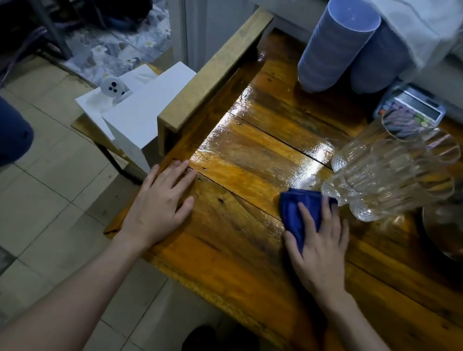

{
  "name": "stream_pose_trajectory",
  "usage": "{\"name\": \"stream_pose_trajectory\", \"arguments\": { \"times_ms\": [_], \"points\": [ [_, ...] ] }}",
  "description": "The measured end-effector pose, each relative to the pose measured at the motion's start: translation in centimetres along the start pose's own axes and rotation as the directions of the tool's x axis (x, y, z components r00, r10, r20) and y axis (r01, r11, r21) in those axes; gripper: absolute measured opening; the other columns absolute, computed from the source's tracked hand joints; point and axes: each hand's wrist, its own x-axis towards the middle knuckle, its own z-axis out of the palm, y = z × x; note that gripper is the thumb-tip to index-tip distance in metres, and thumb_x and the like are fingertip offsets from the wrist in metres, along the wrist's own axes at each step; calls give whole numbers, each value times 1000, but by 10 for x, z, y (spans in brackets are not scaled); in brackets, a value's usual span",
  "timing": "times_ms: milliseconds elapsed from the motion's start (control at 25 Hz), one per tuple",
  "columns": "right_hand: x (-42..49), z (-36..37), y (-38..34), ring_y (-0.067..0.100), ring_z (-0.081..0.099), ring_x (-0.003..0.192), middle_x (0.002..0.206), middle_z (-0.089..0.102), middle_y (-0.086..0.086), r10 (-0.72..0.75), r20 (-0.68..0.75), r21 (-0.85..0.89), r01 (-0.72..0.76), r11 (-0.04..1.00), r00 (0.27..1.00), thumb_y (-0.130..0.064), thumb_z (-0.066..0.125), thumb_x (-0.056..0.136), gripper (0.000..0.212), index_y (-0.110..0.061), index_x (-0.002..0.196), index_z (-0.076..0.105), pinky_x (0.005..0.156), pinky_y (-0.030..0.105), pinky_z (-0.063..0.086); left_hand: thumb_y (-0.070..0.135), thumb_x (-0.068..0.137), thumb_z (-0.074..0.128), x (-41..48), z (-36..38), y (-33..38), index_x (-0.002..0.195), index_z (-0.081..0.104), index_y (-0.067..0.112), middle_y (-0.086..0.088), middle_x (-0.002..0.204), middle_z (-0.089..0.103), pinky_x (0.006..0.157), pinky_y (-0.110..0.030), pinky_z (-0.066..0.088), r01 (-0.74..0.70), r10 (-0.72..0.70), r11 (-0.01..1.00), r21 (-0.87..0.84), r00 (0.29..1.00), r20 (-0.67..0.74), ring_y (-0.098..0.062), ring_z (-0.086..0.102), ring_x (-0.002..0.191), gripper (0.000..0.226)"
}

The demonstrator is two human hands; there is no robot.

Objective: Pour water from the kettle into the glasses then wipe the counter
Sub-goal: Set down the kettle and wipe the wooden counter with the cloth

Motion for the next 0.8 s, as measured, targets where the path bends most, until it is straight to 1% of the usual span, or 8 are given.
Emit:
{"name": "stream_pose_trajectory", "arguments": {
  "times_ms": [80,160,240,320,440,520,640,800],
  "points": [
    [10,4,-16,25,-5,151,165,1,9,-59,27,23,58,998,998,-59,18,96,68,-27,156,13,121,47,-5,41,100,36,1,1,3,149,32,23,-2,157,29,121,-47,11,-4,5,1000,23,1000,-2,-18,21,146,53],
    [14,10,-48,25,-10,151,165,-4,9,-100,34,39,99,994,994,-57,15,98,66,-28,156,5,121,49,-6,39,99,36,1,0,8,148,33,20,-6,155,32,119,-49,17,-16,16,996,84,1000,-2,-22,25,145,52],
    [11,14,-75,28,-7,151,165,0,11,-115,21,66,113,991,993,-53,19,99,64,-26,156,8,121,51,-3,36,99,35,0,-1,15,146,36,17,-10,153,36,118,-49,20,-3,4,993,121,1000,-14,-26,30,143,51],
    [2,16,-86,29,-3,151,164,5,13,-108,12,95,107,990,994,-49,24,100,63,-24,156,12,121,51,1,30,100,38,-6,0,26,145,39,15,-11,152,37,117,-49,20,20,-17,997,71,999,-33,-26,30,142,47],
    [-29,18,-82,27,0,151,164,8,12,-114,6,128,113,985,993,-46,27,99,62,-23,156,16,121,50,3,18,99,44,-15,7,62,142,43,13,-11,150,40,118,-48,22,-74,73,997,-17,996,-41,-25,34,141,43],
    [-58,18,-70,25,0,152,164,9,10,-84,-15,147,85,985,996,-45,29,99,61,-23,156,17,120,49,3,17,98,39,-19,16,97,140,46,9,-12,147,45,117,-45,26,-184,182,981,-62,983,-29,-24,39,138,43],
    [-100,22,-40,25,1,152,164,8,9,15,-28,106,-12,994,1000,-45,29,100,61,-24,156,16,120,48,4,20,97,31,-25,31,145,139,47,4,-12,146,46,116,-43,29,-278,281,955,-104,959,15,-23,41,137,47],
    [-131,16,32,22,-1,152,164,2,5,185,-31,104,-181,978,982,-46,25,100,61,-26,156,11,121,46,0,22,97,33,-30,46,179,140,46,5,-12,148,43,116,-45,28,-354,355,935,-28,932,73,-24,38,139,48]
  ]
}}
